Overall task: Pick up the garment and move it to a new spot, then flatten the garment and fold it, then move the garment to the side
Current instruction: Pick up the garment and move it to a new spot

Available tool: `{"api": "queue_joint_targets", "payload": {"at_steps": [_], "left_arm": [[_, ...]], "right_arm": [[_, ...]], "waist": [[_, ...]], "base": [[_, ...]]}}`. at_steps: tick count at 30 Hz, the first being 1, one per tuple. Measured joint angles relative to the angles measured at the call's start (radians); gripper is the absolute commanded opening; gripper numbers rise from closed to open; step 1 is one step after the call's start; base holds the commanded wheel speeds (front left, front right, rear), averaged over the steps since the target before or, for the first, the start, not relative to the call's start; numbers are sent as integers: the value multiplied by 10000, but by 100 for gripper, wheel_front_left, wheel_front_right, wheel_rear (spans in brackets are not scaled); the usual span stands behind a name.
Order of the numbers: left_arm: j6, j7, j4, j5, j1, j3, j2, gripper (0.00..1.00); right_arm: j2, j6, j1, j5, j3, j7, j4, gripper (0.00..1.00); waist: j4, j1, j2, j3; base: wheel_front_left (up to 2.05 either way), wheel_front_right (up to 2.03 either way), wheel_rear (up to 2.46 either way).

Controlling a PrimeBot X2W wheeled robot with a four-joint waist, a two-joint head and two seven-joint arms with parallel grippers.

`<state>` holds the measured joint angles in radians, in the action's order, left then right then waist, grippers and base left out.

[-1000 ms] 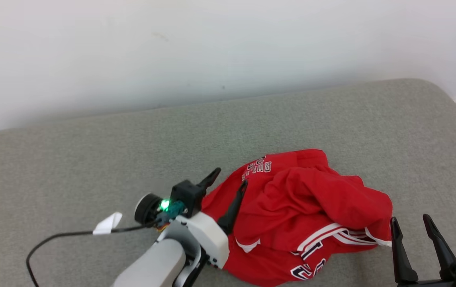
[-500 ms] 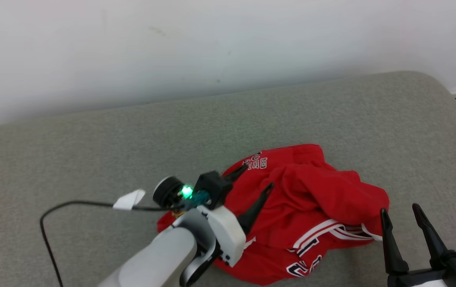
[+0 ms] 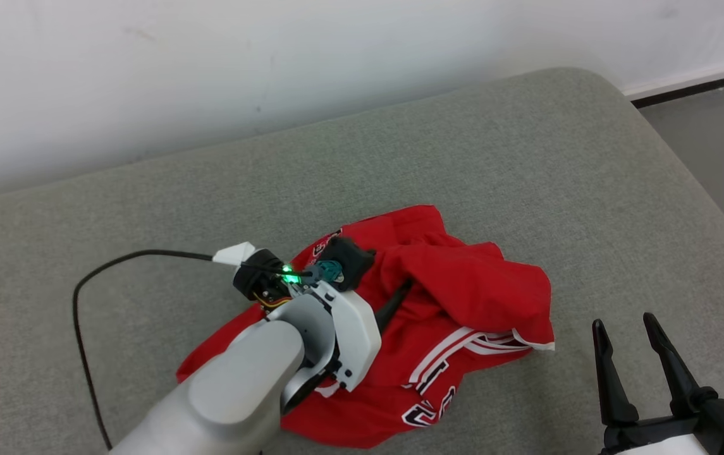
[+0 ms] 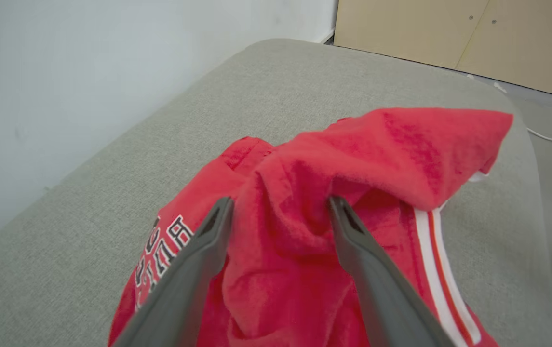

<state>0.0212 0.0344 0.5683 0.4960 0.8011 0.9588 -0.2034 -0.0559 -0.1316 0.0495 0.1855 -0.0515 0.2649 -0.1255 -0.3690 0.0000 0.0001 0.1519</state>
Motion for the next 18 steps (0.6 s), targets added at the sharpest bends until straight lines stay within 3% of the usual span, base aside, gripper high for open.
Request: {"api": "queue_joint_targets", "payload": {"at_steps": [3, 5, 6, 12, 18], "left_arm": [[107, 2, 290, 40, 142, 19, 138, 100], [176, 8, 491, 81, 207, 48, 253, 28], [222, 25, 594, 82, 233, 75, 290, 0], [291, -545, 662, 328, 471, -174, 667, 0], [67, -1220, -345, 882, 803, -903, 903, 0]], "right_arm": [[23, 0, 18, 10, -17, 0, -4, 100], [29, 0, 25, 13, -13, 0, -8, 100], [29, 0, 30, 17, -15, 0, -8, 100], [52, 0, 145, 169, -21, 0, -4, 100], [58, 0, 82, 267, 104, 0, -33, 100]], "waist": [[-203, 0, 0, 151], [-281, 1, 0, 228], [-306, 0, 0, 254], [-322, 0, 0, 381], [-65, 0, 0, 245]], "base": [[0, 0, 0], [0, 0, 0], [0, 0, 0], [0, 0, 0], [0, 0, 0]]}}
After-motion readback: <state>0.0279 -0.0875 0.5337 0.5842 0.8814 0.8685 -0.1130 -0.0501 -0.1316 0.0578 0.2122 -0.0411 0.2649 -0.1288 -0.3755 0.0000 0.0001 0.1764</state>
